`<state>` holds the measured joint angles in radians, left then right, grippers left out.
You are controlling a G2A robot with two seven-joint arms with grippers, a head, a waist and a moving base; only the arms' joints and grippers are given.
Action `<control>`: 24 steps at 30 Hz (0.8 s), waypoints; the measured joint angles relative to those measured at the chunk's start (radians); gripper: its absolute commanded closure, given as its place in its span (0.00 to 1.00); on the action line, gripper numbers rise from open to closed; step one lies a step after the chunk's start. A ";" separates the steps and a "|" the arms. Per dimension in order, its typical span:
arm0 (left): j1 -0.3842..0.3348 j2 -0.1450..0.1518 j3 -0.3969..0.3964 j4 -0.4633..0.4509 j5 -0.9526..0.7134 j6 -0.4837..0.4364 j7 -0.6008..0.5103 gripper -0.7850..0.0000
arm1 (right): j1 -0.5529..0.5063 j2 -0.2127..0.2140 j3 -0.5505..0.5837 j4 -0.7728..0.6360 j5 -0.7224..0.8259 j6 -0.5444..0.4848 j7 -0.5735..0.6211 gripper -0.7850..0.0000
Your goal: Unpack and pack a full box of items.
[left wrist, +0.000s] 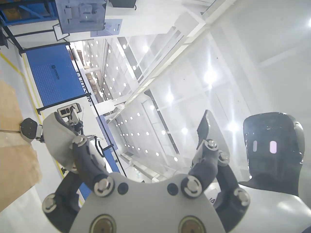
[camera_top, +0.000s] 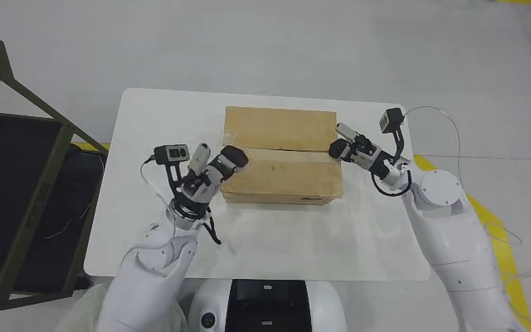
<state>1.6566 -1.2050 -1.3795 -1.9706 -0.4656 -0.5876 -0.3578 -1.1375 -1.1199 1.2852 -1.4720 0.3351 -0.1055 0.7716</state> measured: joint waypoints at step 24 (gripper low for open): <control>0.029 0.017 -0.299 0.254 0.396 -0.051 0.103 0.00 | 0.000 0.000 0.000 0.000 0.000 0.000 0.000 0.00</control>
<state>1.6856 -1.1882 -1.6784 -1.7170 -0.0699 -0.6387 -0.2551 -1.1375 -1.1199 1.2852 -1.4720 0.3351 -0.1055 0.7716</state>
